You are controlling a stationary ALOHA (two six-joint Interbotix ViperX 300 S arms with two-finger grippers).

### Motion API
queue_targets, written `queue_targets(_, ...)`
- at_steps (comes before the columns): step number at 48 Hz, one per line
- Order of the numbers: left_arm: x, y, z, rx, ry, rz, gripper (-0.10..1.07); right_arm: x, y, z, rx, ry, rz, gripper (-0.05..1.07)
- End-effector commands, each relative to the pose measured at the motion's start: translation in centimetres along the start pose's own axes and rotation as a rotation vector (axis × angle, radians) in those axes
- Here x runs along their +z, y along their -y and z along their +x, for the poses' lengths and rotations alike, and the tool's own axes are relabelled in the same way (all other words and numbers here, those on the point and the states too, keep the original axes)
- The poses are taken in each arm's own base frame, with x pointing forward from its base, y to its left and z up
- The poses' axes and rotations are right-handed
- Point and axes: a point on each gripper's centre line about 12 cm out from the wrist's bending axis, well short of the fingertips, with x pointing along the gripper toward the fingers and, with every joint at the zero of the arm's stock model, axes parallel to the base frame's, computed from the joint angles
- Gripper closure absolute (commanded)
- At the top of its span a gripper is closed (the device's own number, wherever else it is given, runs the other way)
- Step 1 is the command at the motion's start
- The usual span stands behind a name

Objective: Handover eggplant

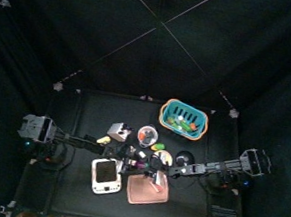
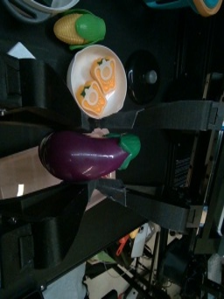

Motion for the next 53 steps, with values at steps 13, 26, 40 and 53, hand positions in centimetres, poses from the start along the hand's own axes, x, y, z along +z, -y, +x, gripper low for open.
queue_targets(13,1.0,0.1,0.1,-0.005,0.030,0.006,0.35,0.9,0.5,-0.4,-0.010,0.025,0.020,0.34)
queue_targets(26,0.9,0.1,0.1,-0.004,0.027,0.006,0.30,0.8,0.8,-0.4,-0.018,0.024,0.023,0.40)
queue_targets(40,0.7,0.0,0.1,-0.004,0.022,0.005,0.03,0.3,1.0,-0.5,-0.021,0.012,0.023,0.40)
queue_targets(53,0.7,0.0,0.1,-0.004,0.024,0.005,-0.05,0.0,1.4,-0.5,-0.037,0.004,0.039,0.40)
